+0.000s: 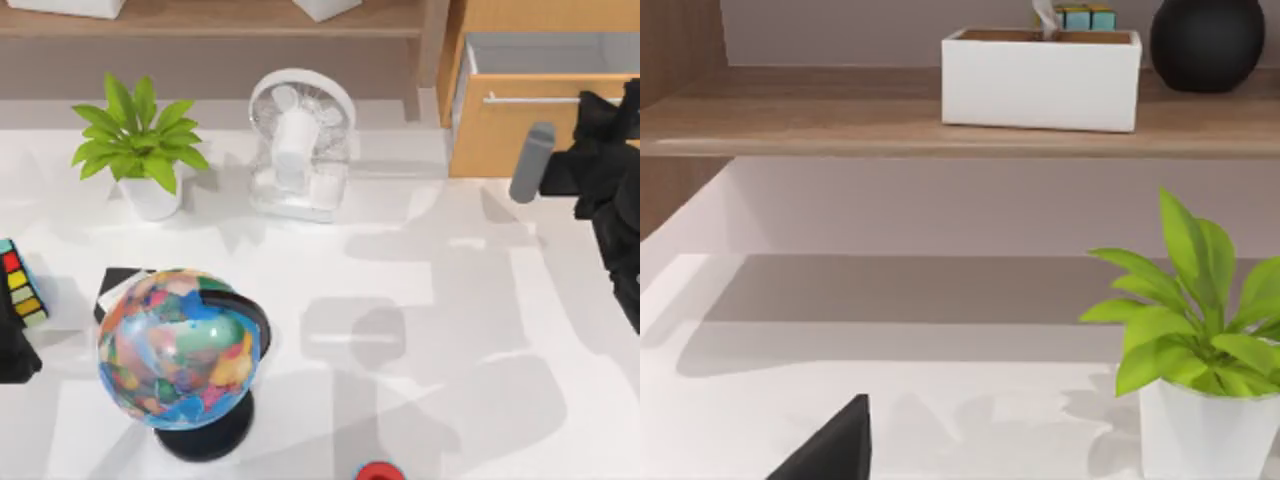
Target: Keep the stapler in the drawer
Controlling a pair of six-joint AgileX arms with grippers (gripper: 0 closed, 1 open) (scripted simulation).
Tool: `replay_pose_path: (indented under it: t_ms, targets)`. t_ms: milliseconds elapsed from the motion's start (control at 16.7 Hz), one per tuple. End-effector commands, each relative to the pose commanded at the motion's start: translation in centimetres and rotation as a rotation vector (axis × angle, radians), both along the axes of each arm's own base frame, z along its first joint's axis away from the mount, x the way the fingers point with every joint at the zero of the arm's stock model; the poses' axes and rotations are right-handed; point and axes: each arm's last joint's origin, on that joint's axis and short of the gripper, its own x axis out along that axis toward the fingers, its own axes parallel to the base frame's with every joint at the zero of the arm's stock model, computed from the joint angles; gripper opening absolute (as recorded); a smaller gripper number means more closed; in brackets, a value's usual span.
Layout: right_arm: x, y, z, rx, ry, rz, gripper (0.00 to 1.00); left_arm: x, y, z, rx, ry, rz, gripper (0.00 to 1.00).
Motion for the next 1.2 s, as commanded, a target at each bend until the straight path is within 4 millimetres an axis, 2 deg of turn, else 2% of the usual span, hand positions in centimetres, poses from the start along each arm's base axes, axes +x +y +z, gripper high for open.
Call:
replay_pose_path:
  t_ms: [180,540,1020,1200]
  targets:
    - [1.6,-0.1,0.1,0.002,0.000,0.001,0.00,0.0,0.0,0.0,0.000,0.000,0.000,1.00]
    - [2.0,-0.1,0.1,0.004,-0.001,-0.002,0.00,0.0,0.0,0.0,0.000,0.000,0.000,1.00]
    - [7.2,0.0,0.0,0.002,0.004,0.001,0.00,0.0,0.0,0.0,0.000,0.000,0.000,1.00]
    - [8.0,-0.1,0.1,0.004,0.002,0.001,0.00,0.0,0.0,0.0,0.000,0.000,0.000,1.00]
